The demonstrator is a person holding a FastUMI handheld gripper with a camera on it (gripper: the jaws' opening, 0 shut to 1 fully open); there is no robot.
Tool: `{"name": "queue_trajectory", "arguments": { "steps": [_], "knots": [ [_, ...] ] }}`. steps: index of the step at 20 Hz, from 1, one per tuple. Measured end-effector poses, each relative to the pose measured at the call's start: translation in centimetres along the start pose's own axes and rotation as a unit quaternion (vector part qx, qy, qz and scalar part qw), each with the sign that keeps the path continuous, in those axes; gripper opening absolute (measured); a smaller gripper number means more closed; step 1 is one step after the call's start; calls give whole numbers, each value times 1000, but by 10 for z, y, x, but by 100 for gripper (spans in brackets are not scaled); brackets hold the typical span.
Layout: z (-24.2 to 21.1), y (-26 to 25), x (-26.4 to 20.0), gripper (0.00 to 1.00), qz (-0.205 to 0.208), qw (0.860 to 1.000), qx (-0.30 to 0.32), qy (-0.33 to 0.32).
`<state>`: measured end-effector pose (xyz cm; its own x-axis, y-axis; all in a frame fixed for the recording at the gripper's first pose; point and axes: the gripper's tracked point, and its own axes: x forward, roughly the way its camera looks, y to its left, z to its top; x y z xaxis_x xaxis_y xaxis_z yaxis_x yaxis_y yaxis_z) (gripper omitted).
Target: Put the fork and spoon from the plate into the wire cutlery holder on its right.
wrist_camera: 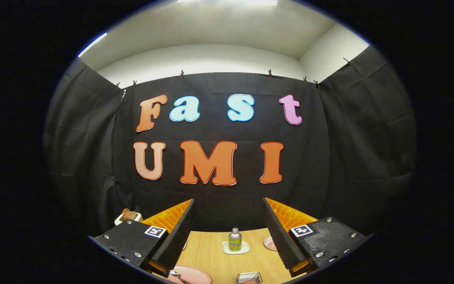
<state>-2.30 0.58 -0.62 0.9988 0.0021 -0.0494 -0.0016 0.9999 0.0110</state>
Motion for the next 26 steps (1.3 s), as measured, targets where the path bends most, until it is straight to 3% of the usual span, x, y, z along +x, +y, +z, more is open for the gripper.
{"name": "queue_trajectory", "arguments": {
  "steps": [7,15,26],
  "knots": [
    [-17,11,-4,98,21,1000,-21,4],
    [-105,26,-16,99,43,992,-17,118],
    [-200,68,-28,97,121,961,-71,240]
  ]
}}
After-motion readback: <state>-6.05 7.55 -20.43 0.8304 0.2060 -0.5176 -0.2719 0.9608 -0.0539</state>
